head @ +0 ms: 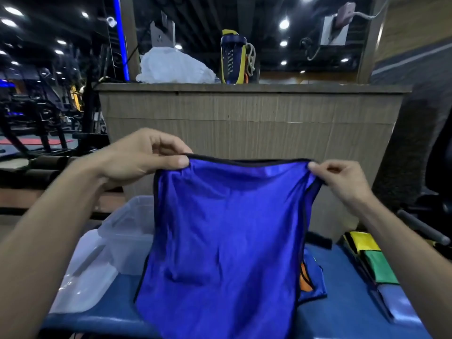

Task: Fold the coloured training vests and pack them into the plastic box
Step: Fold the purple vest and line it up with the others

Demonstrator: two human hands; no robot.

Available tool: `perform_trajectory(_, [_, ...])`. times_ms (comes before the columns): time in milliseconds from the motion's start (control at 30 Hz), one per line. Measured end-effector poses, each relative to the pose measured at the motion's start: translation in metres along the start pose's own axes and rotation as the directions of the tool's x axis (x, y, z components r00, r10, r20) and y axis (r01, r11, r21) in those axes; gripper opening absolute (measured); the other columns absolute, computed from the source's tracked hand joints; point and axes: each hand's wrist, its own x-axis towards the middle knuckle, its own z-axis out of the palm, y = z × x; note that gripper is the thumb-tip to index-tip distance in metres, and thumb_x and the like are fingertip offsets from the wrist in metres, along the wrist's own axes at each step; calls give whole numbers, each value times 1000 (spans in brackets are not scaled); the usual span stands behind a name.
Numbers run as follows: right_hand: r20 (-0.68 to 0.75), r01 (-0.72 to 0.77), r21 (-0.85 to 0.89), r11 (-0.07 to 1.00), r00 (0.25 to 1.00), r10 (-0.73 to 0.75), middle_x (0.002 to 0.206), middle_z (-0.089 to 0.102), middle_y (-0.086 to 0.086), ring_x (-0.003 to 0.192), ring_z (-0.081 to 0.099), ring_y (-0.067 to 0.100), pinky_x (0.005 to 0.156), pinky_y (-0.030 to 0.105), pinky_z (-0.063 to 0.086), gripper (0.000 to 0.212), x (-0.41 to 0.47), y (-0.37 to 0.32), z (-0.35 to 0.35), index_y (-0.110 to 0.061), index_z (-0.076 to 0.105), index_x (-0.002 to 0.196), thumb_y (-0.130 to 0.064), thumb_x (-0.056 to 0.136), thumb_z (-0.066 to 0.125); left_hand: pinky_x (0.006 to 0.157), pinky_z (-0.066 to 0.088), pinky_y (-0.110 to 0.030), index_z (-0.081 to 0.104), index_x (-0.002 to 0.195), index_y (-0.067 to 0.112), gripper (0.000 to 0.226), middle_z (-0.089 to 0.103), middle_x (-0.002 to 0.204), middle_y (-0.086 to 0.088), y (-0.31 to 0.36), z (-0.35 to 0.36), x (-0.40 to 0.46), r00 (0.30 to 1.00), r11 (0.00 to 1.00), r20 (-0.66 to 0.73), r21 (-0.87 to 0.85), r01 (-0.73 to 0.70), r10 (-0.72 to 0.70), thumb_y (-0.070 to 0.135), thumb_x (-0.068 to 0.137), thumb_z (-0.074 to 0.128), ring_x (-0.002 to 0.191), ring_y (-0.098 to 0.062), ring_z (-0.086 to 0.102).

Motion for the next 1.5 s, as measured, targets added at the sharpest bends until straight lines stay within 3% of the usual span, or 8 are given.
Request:
perform_trajectory(200, [139,2,229,973,990,-35,74,65,-3,70,59,6,65,19,49,17,11,-44,-10,-12,71,81,-25,91,66,47,40,-10,75,79,18,12,65,58,8,43,-9,-11,989,986,-76,-103,-134,127,26,74,83,44,-13,46])
perform_trajectory(267, [112,-29,197,980,994,6,76,65,-1,69,59,6,68,21,49,17,11,-39,-8,-8,71,82,-19,94,66,56,46,-9,74,88,16,6,71,66,7,27,-14,8,967,956,-254,290,44,32,13,83,77,60,-6,64])
perform_trajectory(333, [86,-55,186,981,996,40,74,69,-1,68,61,5,67,19,52,15,10,-29,-10,-11,74,77,-25,83,74,65,44,-14,77,91,22,6,76,82,4,0,-22,19,937,677,-342,707,206,72,19,86,79,77,-12,67])
perform_trajectory(600, [89,-61,-86,994,994,69,76,75,-1,71,66,4,65,11,53,10,-2,-2,-23,-5,77,88,-9,80,81,92,44,-25,79,107,10,17,77,105,-8,-67,2,11,916,590,-369,779,213,158,6,93,69,97,-21,68])
perform_trajectory(767, [113,-70,-141,988,990,87,86,77,13,78,68,15,71,19,57,20,-5,6,-21,-7,78,82,-19,68,86,66,38,-3,72,92,18,20,68,82,6,-87,7,12,862,702,-491,658,272,126,0,87,73,70,-2,57])
perform_trajectory(967, [156,-25,-188,982,986,55,83,71,22,75,64,25,63,21,57,21,-4,14,-25,-1,74,89,-10,73,84,85,57,-28,75,95,21,21,77,79,3,-97,-8,15,859,873,-486,337,353,-160,2,86,77,81,-10,72])
perform_trajectory(1267, [297,-45,-278,960,946,130,80,68,9,70,67,9,68,15,57,18,-5,18,-36,-9,71,89,9,85,72,80,59,-21,71,117,11,27,75,109,-13,-86,-19,6,904,923,-295,-321,210,-309,0,94,60,89,-14,71])
perform_trajectory(1500, [356,-395,122,911,874,331,85,67,3,78,64,12,69,21,58,4,-12,5,-39,-8,64,93,-7,91,62,75,58,-21,68,123,11,32,75,113,-10,-73,-24,-2,928,915,-131,-262,307,-349,4,92,62,96,-16,72])
